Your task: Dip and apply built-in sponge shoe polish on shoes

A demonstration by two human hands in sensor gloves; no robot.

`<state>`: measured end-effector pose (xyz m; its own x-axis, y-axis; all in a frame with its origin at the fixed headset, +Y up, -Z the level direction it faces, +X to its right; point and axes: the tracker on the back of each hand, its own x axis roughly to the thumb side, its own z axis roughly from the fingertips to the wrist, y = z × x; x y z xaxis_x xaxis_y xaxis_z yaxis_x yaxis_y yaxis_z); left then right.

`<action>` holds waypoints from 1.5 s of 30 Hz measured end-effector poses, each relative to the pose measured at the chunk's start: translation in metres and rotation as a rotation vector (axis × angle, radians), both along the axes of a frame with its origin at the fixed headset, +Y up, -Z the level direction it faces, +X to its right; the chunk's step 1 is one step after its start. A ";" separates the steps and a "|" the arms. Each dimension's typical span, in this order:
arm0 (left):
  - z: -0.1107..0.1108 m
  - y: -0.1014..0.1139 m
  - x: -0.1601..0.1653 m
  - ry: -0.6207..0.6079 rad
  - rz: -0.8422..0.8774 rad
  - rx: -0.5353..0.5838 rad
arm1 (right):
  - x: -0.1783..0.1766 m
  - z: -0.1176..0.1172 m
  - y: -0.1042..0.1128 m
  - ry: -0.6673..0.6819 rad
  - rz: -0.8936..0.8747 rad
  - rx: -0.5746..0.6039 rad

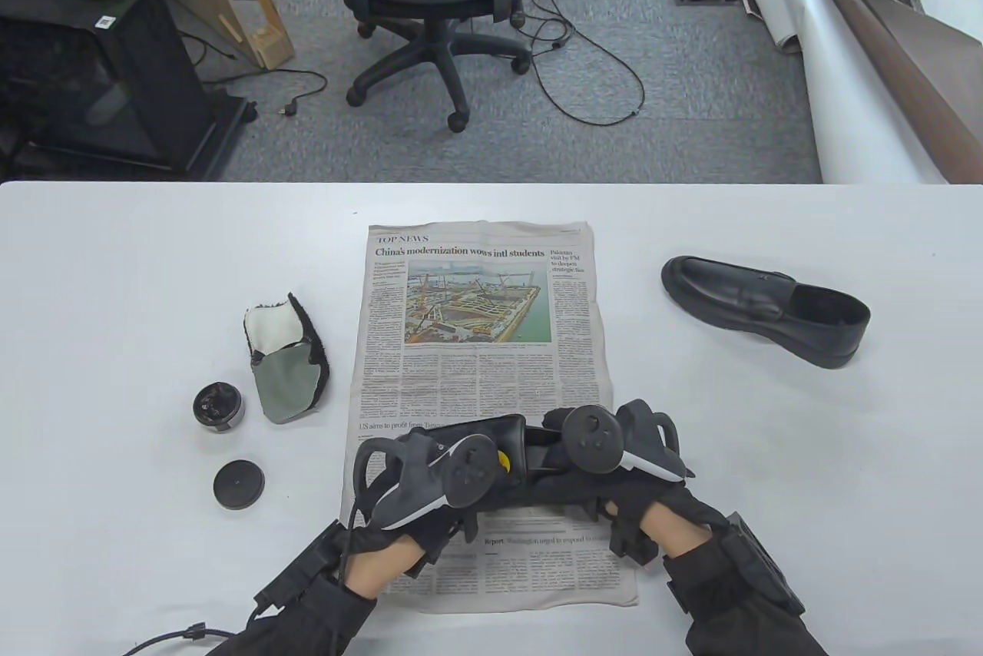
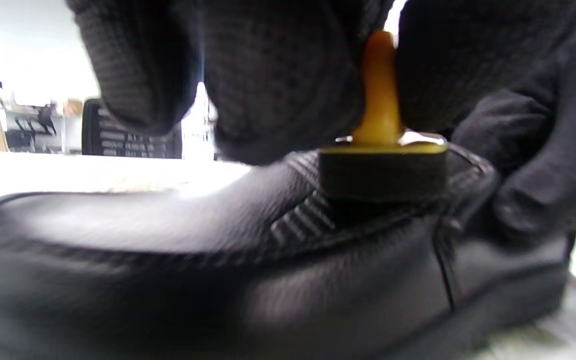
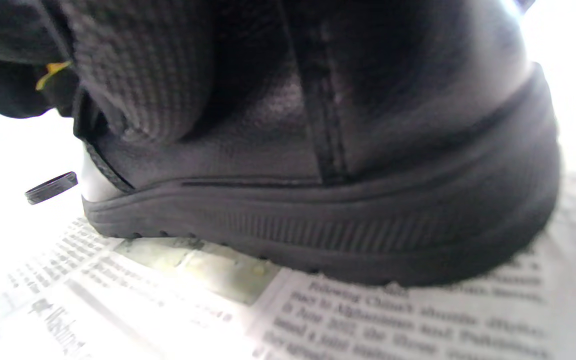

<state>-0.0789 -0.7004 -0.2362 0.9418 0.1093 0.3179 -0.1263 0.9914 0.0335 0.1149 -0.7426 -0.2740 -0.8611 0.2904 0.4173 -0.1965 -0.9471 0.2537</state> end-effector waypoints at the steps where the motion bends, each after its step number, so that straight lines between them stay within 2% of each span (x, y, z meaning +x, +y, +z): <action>1: -0.001 -0.001 0.001 0.004 0.002 0.014 | 0.000 0.000 0.000 0.001 -0.001 -0.002; 6: -0.014 -0.003 0.002 0.046 0.034 0.075 | 0.000 0.000 0.000 0.004 -0.001 0.002; 12: -0.033 -0.006 -0.001 0.119 0.011 0.068 | 0.000 -0.001 0.000 0.015 -0.001 -0.003; 15: -0.040 -0.010 -0.013 0.185 -0.047 0.040 | 0.000 0.000 0.000 0.014 0.005 0.003; 18: -0.046 -0.012 -0.029 0.231 -0.035 -0.041 | 0.000 0.000 0.000 0.007 0.006 0.007; 27: -0.039 -0.003 -0.062 0.314 -0.210 -0.071 | -0.001 0.001 0.000 -0.001 0.030 0.024; 31: -0.033 0.004 -0.062 0.260 -0.245 -0.160 | -0.002 0.001 0.001 -0.007 0.036 0.031; 32: -0.030 0.005 -0.060 0.219 -0.234 -0.151 | -0.002 0.002 0.001 -0.008 0.037 0.032; 35: -0.017 0.005 -0.043 0.078 -0.196 -0.185 | -0.002 0.002 0.001 -0.011 0.039 0.032; 38: -0.007 0.004 -0.024 0.006 -0.132 -0.199 | -0.002 0.002 0.001 -0.008 0.038 0.036; 43: -0.002 0.004 -0.007 -0.012 -0.065 -0.113 | -0.002 0.002 0.000 0.002 0.032 0.027; 45: -0.002 0.004 -0.007 -0.004 0.023 -0.085 | -0.002 0.001 0.000 0.006 0.028 0.027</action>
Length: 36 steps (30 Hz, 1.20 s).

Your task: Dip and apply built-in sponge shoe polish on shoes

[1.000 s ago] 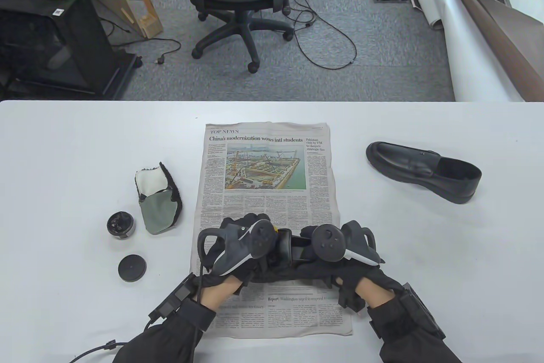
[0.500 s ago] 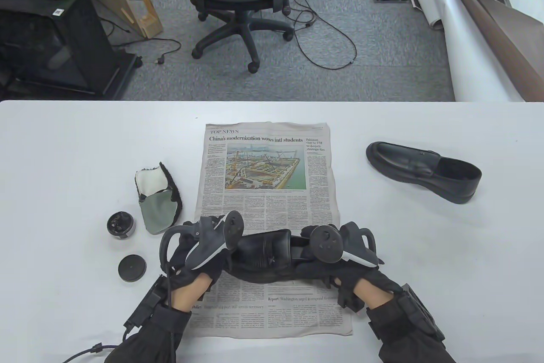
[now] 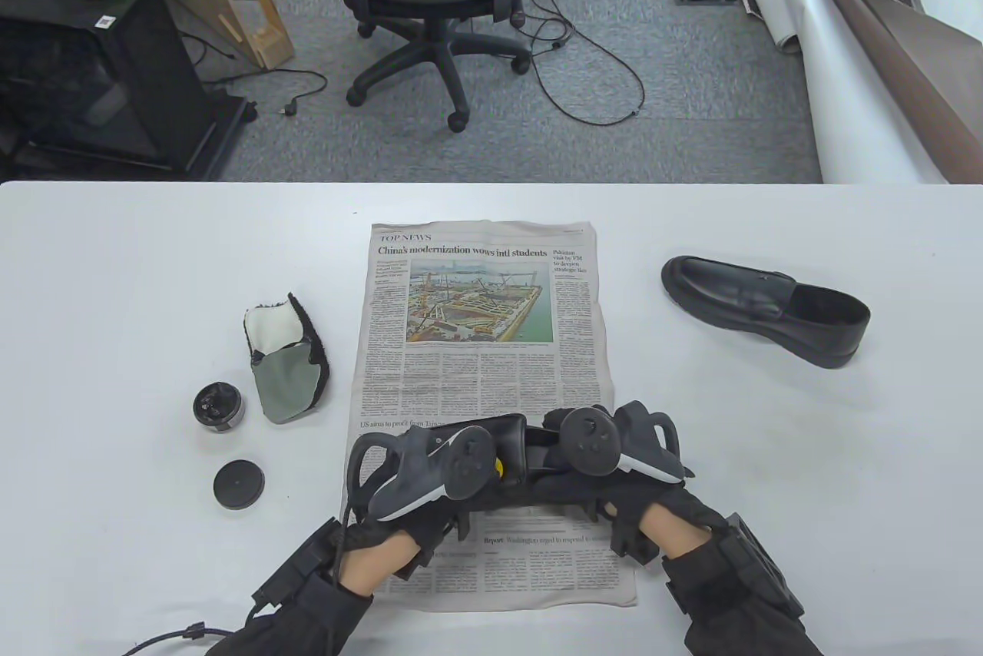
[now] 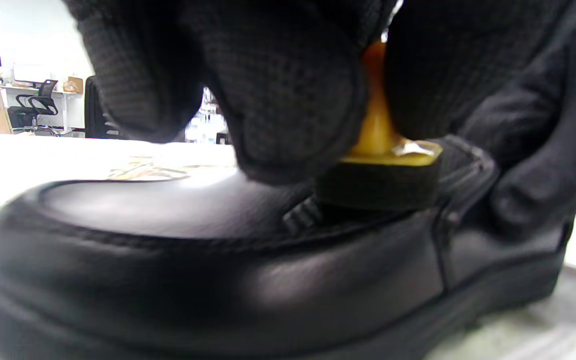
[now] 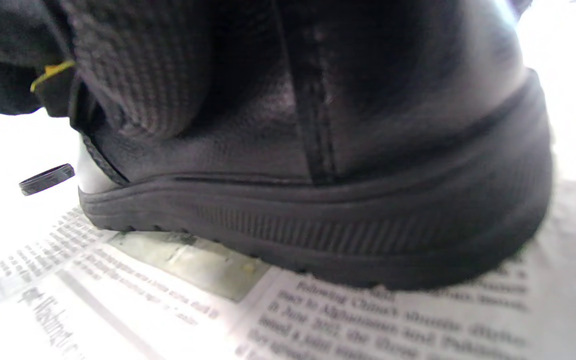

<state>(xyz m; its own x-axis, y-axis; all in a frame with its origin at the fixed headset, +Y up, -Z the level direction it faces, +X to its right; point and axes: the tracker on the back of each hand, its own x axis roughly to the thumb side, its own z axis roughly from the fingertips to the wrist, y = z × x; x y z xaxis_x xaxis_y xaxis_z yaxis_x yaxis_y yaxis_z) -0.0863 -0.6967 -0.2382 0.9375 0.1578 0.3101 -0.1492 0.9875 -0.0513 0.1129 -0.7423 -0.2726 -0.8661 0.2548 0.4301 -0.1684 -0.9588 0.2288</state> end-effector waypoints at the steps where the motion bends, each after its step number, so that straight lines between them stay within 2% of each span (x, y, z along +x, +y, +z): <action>1: 0.000 0.000 0.000 0.006 0.049 0.030 | 0.000 0.000 0.000 0.002 -0.001 0.006; 4: -0.006 -0.003 0.005 0.028 0.051 0.169 | 0.000 0.000 0.000 0.011 -0.005 0.003; 11: -0.026 -0.007 0.007 0.063 0.008 0.196 | 0.002 -0.001 -0.001 0.033 -0.028 -0.002; 17: -0.043 -0.015 -0.017 0.162 -0.064 0.091 | 0.002 -0.001 0.000 0.032 -0.022 -0.002; 21: -0.048 -0.015 -0.035 0.209 -0.138 0.028 | 0.002 0.000 -0.001 0.023 -0.017 0.001; 27: -0.037 -0.008 -0.051 0.229 -0.227 -0.013 | 0.001 0.001 0.000 0.006 0.004 0.015; 32: -0.025 -0.002 -0.044 0.185 -0.263 -0.095 | 0.001 0.001 0.000 0.004 0.008 0.017; 36: -0.013 -0.001 -0.031 0.113 -0.135 -0.140 | 0.000 0.002 0.000 0.017 0.030 0.050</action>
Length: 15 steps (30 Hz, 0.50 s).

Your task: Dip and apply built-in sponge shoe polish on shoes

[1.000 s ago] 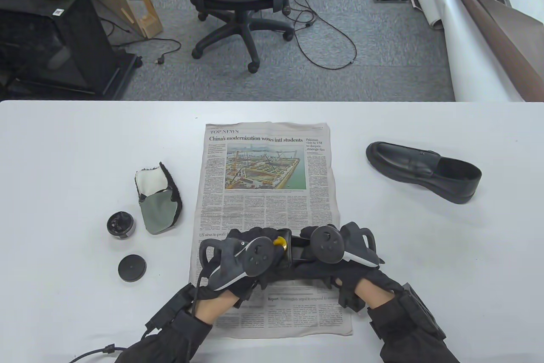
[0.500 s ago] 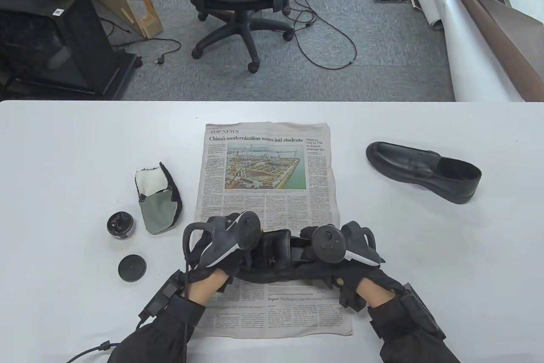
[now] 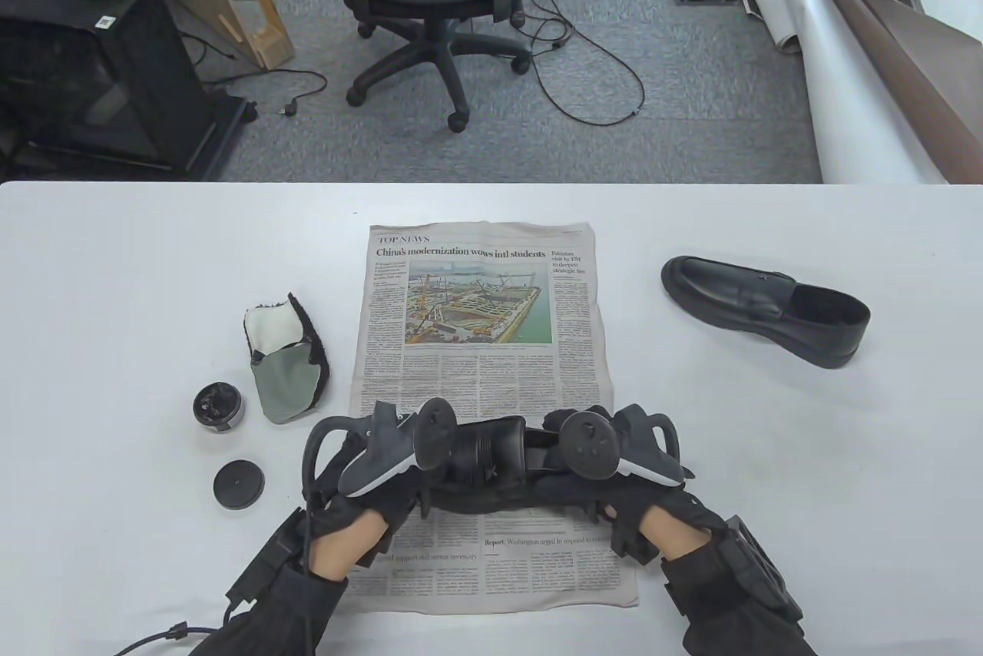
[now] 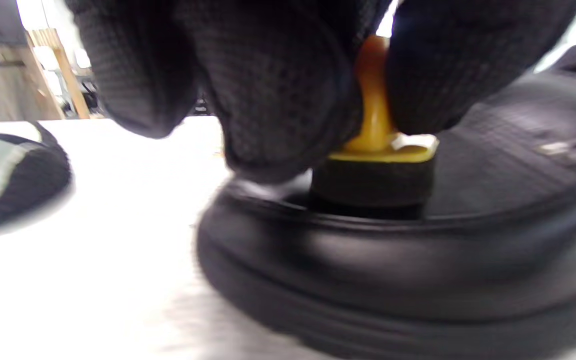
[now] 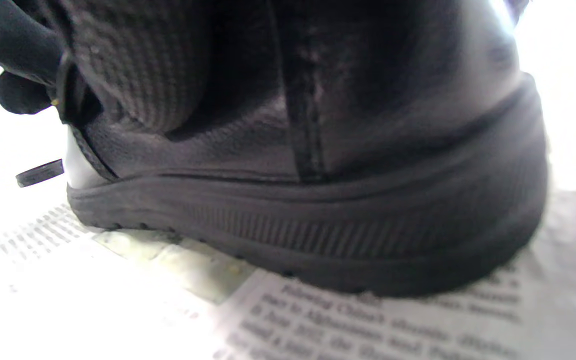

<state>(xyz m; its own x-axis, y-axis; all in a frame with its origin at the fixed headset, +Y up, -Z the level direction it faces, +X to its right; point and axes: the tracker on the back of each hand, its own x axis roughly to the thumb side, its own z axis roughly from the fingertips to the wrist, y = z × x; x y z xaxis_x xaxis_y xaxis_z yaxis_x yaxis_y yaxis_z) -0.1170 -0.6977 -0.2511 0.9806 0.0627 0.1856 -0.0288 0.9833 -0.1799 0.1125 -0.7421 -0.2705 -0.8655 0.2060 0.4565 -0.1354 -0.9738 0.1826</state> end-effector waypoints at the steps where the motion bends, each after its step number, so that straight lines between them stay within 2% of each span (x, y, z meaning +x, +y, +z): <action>1: 0.003 0.001 0.006 -0.032 0.043 -0.013 | 0.000 0.000 0.000 0.001 -0.002 -0.007; 4: 0.010 0.002 0.021 -0.083 0.112 -0.019 | 0.000 0.000 0.000 0.004 -0.004 -0.009; 8: 0.011 0.000 0.038 -0.114 0.124 0.086 | 0.000 0.001 0.000 0.017 -0.009 0.001; 15: 0.003 0.001 0.044 -0.095 0.190 0.265 | 0.001 0.000 -0.001 0.031 -0.024 -0.021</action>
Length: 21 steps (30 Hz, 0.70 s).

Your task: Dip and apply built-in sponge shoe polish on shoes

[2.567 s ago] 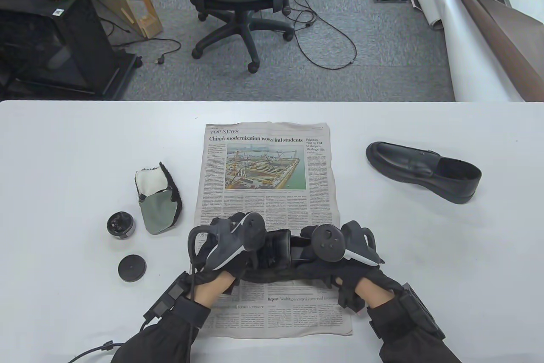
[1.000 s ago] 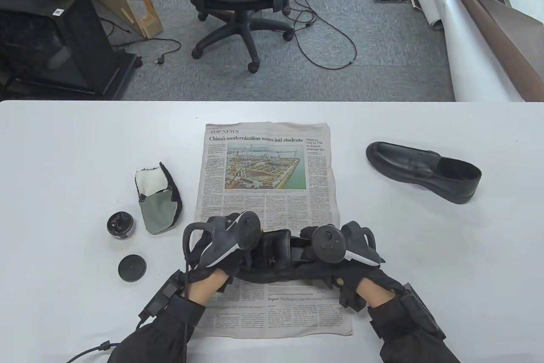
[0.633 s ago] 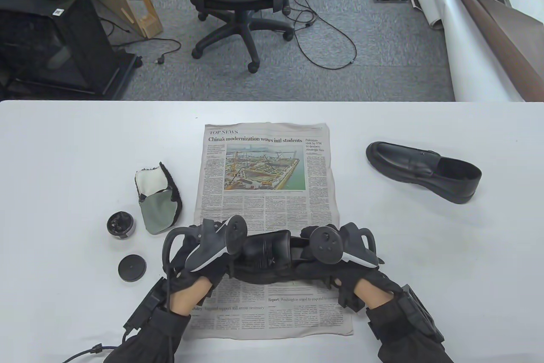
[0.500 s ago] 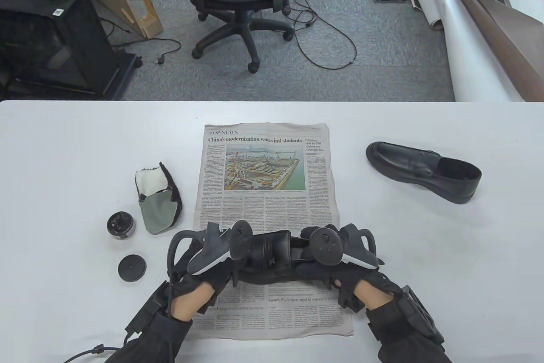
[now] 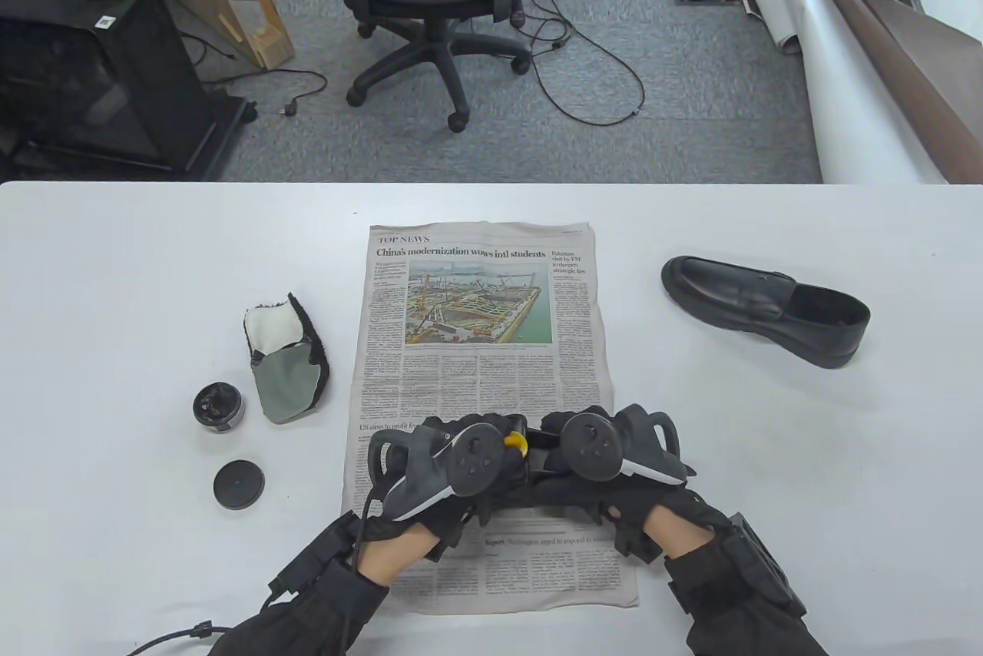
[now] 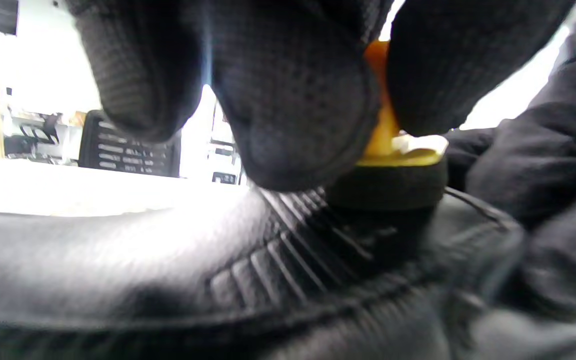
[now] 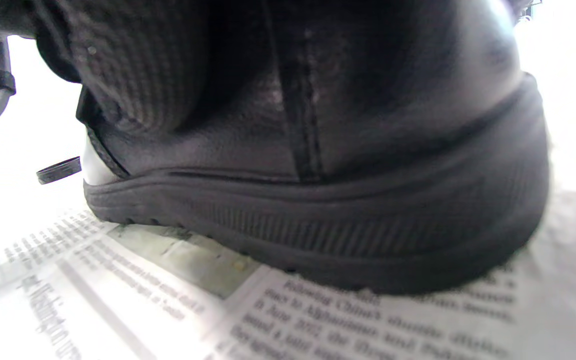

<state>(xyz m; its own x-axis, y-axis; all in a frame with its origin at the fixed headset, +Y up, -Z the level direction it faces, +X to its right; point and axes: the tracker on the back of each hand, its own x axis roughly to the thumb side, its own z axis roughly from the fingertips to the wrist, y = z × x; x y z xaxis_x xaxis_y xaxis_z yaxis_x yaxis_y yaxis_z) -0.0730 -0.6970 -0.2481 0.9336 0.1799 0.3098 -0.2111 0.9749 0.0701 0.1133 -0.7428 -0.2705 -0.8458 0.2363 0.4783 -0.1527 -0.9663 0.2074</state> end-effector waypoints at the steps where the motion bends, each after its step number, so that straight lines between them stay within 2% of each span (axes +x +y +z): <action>1: -0.002 0.000 0.000 0.003 0.015 0.014 | 0.000 0.000 0.000 0.002 -0.003 -0.002; 5: -0.011 -0.002 0.000 0.054 0.007 0.075 | 0.001 -0.001 0.000 0.007 -0.006 -0.008; 8: -0.016 -0.003 -0.003 0.047 -0.039 0.071 | 0.000 -0.001 0.000 0.002 -0.003 0.005; 14: -0.028 -0.010 -0.018 0.124 -0.129 0.027 | 0.001 0.000 0.000 -0.002 -0.004 0.011; 18: -0.032 -0.011 -0.042 0.192 -0.195 -0.070 | 0.001 0.000 0.000 -0.010 -0.004 0.010; 21: -0.031 -0.012 -0.060 0.210 -0.189 -0.098 | 0.001 -0.001 0.000 -0.013 -0.001 0.001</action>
